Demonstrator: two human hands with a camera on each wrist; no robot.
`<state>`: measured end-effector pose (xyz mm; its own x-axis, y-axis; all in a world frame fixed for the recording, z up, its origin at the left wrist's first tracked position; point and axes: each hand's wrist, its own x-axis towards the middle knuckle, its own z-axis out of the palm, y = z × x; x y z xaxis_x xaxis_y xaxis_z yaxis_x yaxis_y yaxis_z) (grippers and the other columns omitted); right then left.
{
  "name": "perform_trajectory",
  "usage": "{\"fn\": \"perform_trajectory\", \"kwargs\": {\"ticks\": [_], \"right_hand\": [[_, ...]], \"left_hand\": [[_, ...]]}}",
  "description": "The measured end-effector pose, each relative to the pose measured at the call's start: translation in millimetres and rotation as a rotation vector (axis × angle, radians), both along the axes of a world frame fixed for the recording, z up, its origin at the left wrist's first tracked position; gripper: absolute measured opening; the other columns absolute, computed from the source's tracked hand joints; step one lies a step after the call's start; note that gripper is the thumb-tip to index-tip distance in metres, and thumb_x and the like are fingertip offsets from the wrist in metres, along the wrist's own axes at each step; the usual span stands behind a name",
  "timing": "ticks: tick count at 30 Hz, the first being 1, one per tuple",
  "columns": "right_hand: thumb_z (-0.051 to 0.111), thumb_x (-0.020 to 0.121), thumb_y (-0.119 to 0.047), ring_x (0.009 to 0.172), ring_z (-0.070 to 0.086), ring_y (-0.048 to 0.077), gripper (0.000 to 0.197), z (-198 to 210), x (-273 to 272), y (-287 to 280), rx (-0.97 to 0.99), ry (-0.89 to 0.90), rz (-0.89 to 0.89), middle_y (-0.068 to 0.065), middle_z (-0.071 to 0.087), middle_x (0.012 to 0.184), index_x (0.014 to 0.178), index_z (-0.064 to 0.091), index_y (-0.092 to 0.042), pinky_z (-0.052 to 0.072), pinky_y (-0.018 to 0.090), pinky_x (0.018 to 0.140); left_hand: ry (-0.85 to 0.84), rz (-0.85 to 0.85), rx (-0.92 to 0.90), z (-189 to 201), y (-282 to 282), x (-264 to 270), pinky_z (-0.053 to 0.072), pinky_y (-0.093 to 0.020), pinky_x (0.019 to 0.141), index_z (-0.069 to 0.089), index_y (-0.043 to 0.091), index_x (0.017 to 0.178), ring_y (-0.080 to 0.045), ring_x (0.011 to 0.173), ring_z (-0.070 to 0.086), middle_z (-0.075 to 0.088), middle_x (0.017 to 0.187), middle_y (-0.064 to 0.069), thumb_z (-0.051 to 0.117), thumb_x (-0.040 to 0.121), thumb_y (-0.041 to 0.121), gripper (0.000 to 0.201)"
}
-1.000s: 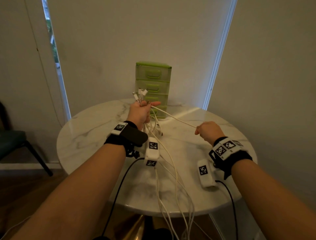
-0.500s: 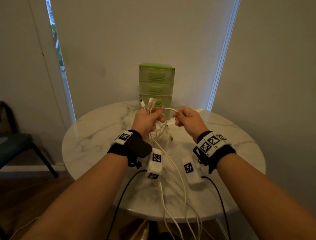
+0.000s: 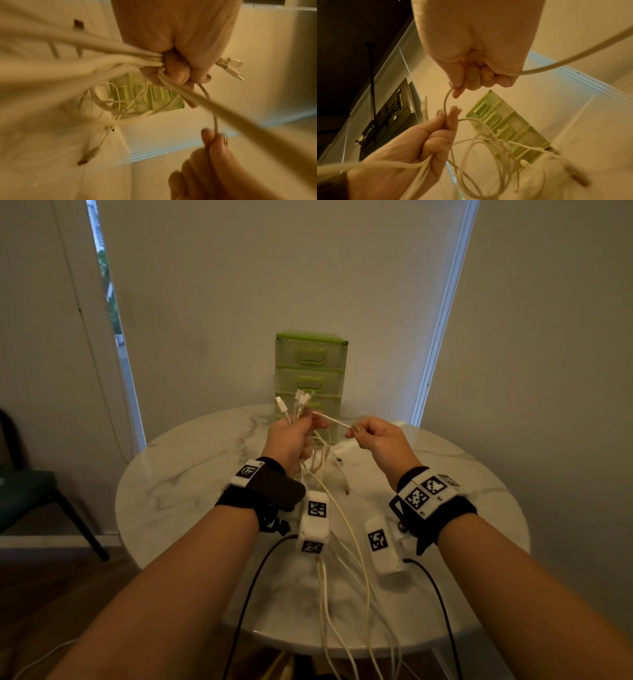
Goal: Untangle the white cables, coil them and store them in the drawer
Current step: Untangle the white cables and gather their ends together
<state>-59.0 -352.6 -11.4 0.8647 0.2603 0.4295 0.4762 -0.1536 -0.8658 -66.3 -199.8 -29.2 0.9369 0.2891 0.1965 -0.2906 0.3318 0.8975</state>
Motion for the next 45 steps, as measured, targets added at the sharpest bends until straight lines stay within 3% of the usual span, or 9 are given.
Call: {"fn": "perform_trajectory", "kwargs": {"ticks": [7, 14, 18, 22, 26, 29, 34, 41, 45], "right_hand": [[0.048, 0.087, 0.003, 0.062, 0.045, 0.011, 0.035, -22, 11, -35, -0.343, 0.1, -0.082, 0.002, 0.055, 0.069, 0.058, 0.054, -0.017, 0.039, 0.017, 0.062], [0.051, 0.089, -0.004, 0.066, 0.05, 0.014, 0.024, -25, 20, -61, -0.689, 0.289, -0.186, 0.001, 0.055, 0.07, 0.069, 0.061, -0.012, 0.043, 0.028, 0.072], [0.052, 0.092, -0.011, 0.099, 0.056, 0.018, 0.019, -19, 6, -42, -0.482, 0.113, -0.114, 0.004, 0.061, 0.1, 0.104, 0.066, -0.008, 0.04, 0.022, 0.086], [0.047, 0.096, -0.016, 0.08, 0.055, 0.005, 0.031, 1, -11, 6, -0.305, 0.069, 0.061, 0.005, 0.062, 0.104, 0.123, 0.056, -0.005, 0.042, 0.004, 0.061], [0.045, 0.096, -0.015, 0.056, 0.04, 0.006, 0.026, 7, -7, 25, -0.193, 0.112, 0.031, -0.004, 0.049, 0.067, 0.113, 0.06, -0.003, 0.036, 0.012, 0.05], [0.043, 0.094, -0.008, 0.053, 0.034, 0.006, 0.02, -3, 0, 15, -0.247, 0.087, -0.026, -0.005, 0.041, 0.061, 0.098, 0.062, -0.009, 0.031, 0.008, 0.04], [0.037, 0.092, -0.002, 0.049, 0.03, 0.013, 0.029, -26, 2, -13, -0.266, 0.268, -0.048, 0.002, 0.038, 0.056, 0.073, 0.055, -0.015, 0.026, 0.024, 0.046], [0.041, 0.096, -0.008, 0.057, 0.052, 0.016, 0.017, -9, -18, -9, -0.247, 0.302, 0.107, 0.008, 0.061, 0.071, 0.097, 0.058, -0.008, 0.041, 0.022, 0.056], [0.036, 0.099, -0.022, 0.039, 0.032, 0.009, 0.021, 0, -26, 4, -0.032, 0.311, 0.155, -0.002, 0.041, 0.05, 0.09, 0.054, -0.014, 0.028, 0.019, 0.039]], "left_hand": [[0.03, 0.056, -0.076, 4, 8, 3, 0.025, -0.012, 0.031, 0.061, 0.009, 0.082, 0.0, 0.031, 0.027, 0.067, 0.081, -0.006, 0.046, 0.098, 0.012, 0.022], [0.0, 0.05, -0.407, 6, 14, 7, 0.022, -0.013, 0.027, 0.053, 0.011, 0.082, -0.001, 0.026, 0.024, 0.067, 0.072, 0.001, 0.039, 0.101, 0.014, 0.023], [0.045, -0.029, -0.256, 5, 4, 5, 0.021, -0.012, 0.028, 0.051, 0.014, 0.081, 0.0, 0.028, 0.024, 0.067, 0.073, 0.003, 0.035, 0.102, 0.012, 0.026], [0.052, -0.06, -0.052, 2, -7, 4, 0.022, -0.012, 0.03, 0.057, 0.014, 0.084, 0.001, 0.031, 0.026, 0.047, 0.071, 0.002, 0.037, 0.101, 0.014, 0.026], [0.045, -0.071, 0.057, 3, -9, -3, 0.022, -0.013, 0.033, 0.061, 0.015, 0.092, 0.0, 0.033, 0.027, 0.042, 0.066, 0.002, 0.042, 0.1, 0.019, 0.02], [0.005, -0.067, -0.025, 8, -2, -6, 0.023, -0.012, 0.032, 0.058, 0.015, 0.09, 0.001, 0.033, 0.028, 0.056, 0.078, 0.002, 0.039, 0.101, 0.018, 0.022], [-0.009, -0.051, -0.081, 12, 0, -7, 0.024, -0.012, 0.033, 0.058, 0.014, 0.09, 0.001, 0.035, 0.027, 0.064, 0.089, 0.002, 0.037, 0.102, 0.017, 0.025], [-0.024, -0.054, 0.021, 12, -17, -11, 0.021, -0.013, 0.032, 0.058, 0.016, 0.092, 0.0, 0.034, 0.025, 0.059, 0.079, 0.002, 0.037, 0.101, 0.025, 0.025], [-0.032, -0.089, 0.114, 14, -30, -22, 0.021, -0.013, 0.034, 0.06, 0.013, 0.104, 0.001, 0.033, 0.036, 0.055, 0.078, 0.002, 0.04, 0.101, 0.021, 0.021]]}}
